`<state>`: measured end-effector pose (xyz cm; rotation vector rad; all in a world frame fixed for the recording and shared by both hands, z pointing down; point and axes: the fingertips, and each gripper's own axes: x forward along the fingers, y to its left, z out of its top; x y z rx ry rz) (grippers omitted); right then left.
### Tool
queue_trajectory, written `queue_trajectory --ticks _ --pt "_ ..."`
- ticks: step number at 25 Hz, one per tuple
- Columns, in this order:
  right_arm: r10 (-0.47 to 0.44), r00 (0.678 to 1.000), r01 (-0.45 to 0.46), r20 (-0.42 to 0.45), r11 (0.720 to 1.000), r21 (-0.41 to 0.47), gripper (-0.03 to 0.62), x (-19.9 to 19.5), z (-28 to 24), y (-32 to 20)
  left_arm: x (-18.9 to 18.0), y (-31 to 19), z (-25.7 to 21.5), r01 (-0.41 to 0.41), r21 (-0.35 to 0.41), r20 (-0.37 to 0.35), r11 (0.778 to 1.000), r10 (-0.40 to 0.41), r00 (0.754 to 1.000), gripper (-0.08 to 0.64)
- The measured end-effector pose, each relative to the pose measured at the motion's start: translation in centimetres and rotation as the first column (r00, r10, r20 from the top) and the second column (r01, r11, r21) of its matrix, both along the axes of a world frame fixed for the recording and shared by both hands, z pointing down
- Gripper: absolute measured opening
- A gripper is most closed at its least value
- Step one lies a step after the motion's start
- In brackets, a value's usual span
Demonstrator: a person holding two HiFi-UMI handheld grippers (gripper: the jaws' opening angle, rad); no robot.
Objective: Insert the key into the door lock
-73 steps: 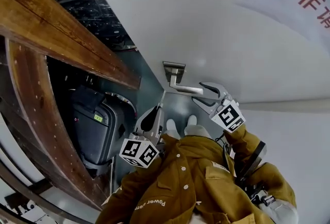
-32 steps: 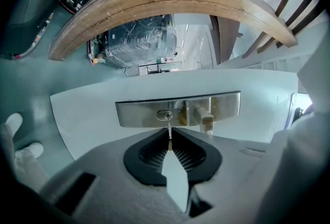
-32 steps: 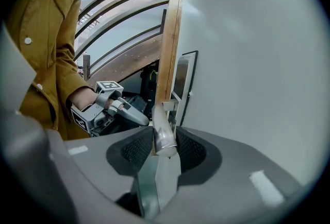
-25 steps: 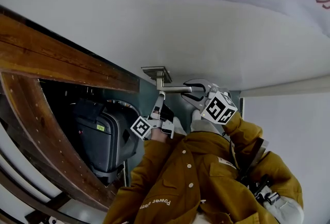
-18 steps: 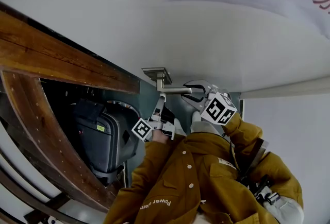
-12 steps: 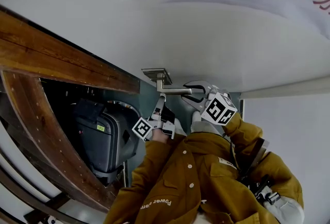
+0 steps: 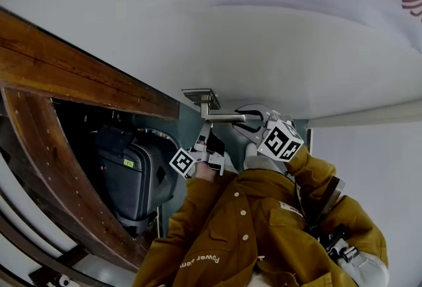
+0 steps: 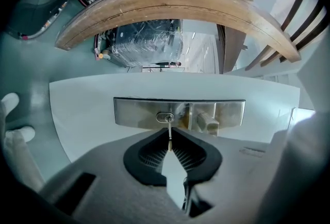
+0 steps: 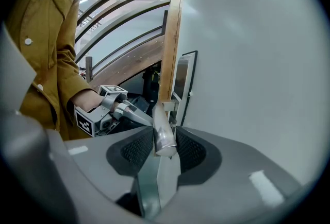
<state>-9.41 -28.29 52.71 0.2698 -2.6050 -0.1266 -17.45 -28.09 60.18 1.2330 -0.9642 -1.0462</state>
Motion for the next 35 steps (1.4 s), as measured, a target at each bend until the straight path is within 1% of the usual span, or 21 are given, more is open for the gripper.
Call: queue_trajectory --ticks 3,7,14,16,17,18,19,20,21,22,23,24,25,27,28,29,30,32,33,34,35 --pt "-0.005 1.000 0.005 -0.003 1.000 -0.001 0.141 0.0 0.0 -0.1 -0.1 -0.5 0.2 -0.002 0.011 -0.003 1.000 0.002 1.000 0.028" --pt "-0.009 1.000 0.009 -0.005 1.000 -0.003 0.140 0.1 0.1 -0.1 -0.2 -1.5 0.4 -0.003 0.021 -0.031 1.000 0.004 1.000 0.029" --pt "-0.010 1.000 0.010 -0.006 1.000 -0.005 0.138 0.1 0.1 -0.2 -0.2 -2.5 0.3 -0.007 0.027 -0.016 1.000 0.008 1.000 0.031" --pt "-0.005 1.000 0.005 0.003 1.000 -0.010 0.141 0.0 0.1 -0.2 0.1 -2.4 0.3 -0.037 0.026 -0.007 0.999 0.037 0.999 0.047" --pt "-0.002 1.000 0.002 0.011 1.000 -0.017 0.146 0.0 0.0 -0.1 0.3 -2.2 0.4 -0.062 0.026 0.010 0.998 0.062 0.998 0.117" --pt "0.004 1.000 -0.004 0.022 1.000 -0.027 0.168 -0.1 0.0 0.0 0.5 -1.8 0.5 -0.088 0.019 0.045 0.996 0.087 0.995 0.147" --pt "0.017 0.999 -0.015 0.037 0.999 -0.039 0.195 -0.1 -0.1 0.0 0.4 -1.2 0.7 -0.112 0.003 0.103 0.994 0.111 0.988 0.149" --pt "0.037 0.998 -0.034 0.059 0.998 -0.053 0.212 0.0 -0.5 -0.1 0.2 -0.6 0.9 -0.133 -0.018 0.181 0.991 0.134 0.974 0.150" --pt "0.062 0.994 -0.056 0.089 0.996 -0.067 0.223 0.2 -1.1 -0.2 -0.2 0.2 0.9 -0.152 -0.040 0.274 0.988 0.157 0.949 0.150" --pt "0.084 0.989 -0.075 0.123 0.994 -0.078 0.233 0.4 -2.0 -0.4 -0.7 0.9 0.8 -0.167 -0.059 0.375 0.984 0.177 0.910 0.158" --pt "0.099 0.983 -0.088 0.153 0.993 -0.080 0.241 0.6 -3.0 -0.6 -1.4 1.5 0.3 -0.179 -0.074 0.478 0.981 0.192 0.857 0.166" --pt "0.103 0.979 -0.093 0.176 0.993 -0.069 0.239 1.0 -4.0 -0.6 -2.1 2.1 -0.4 -0.186 -0.083 0.577 0.979 0.199 0.792 0.166" --pt "0.099 0.976 -0.091 0.195 0.995 -0.046 0.239 1.3 -5.0 -0.6 -2.8 2.5 -1.6 -0.192 -0.085 0.667 0.978 0.199 0.718 0.166" --pt "0.096 0.962 -0.097 0.254 0.995 -0.005 0.234 2.0 -7.2 -0.5 -3.9 3.0 -4.9 -0.201 -0.067 0.806 0.977 0.172 0.567 0.155" --pt "0.110 0.947 -0.116 0.302 0.993 0.001 0.228 2.3 -8.6 -0.6 -4.1 3.1 -6.8 -0.208 -0.049 0.855 0.977 0.149 0.497 0.152" --pt "0.142 0.923 -0.148 0.359 0.989 -0.012 0.212 2.6 -9.9 -0.8 -4.1 3.1 -8.8 -0.217 -0.029 0.893 0.976 0.122 0.433 0.152" --pt "0.190 0.892 -0.187 0.409 0.981 -0.048 0.179 3.1 -11.0 -1.1 -3.8 3.1 -10.8 -0.227 -0.004 0.925 0.974 0.090 0.370 0.152" --pt "0.282 0.836 -0.249 0.471 0.959 -0.132 0.160 4.2 -12.4 -1.3 -2.5 3.2 -14.9 -0.258 0.056 0.966 0.965 0.012 0.257 0.149" --pt "0.310 0.814 -0.271 0.491 0.951 -0.151 0.137 4.6 -13.0 -1.4 -1.6 3.3 -16.9 -0.276 0.085 0.977 0.957 -0.026 0.212 0.135" --pt "0.329 0.798 -0.291 0.505 0.944 -0.155 0.118 4.9 -13.4 -1.4 -0.7 3.5 -18.6 -0.294 0.109 0.983 0.949 -0.060 0.173 0.116" --pt "0.340 0.789 -0.308 0.512 0.940 -0.150 0.100 5.1 -13.7 -1.3 0.2 3.7 -19.9 -0.309 0.126 0.986 0.943 -0.085 0.142 0.093"
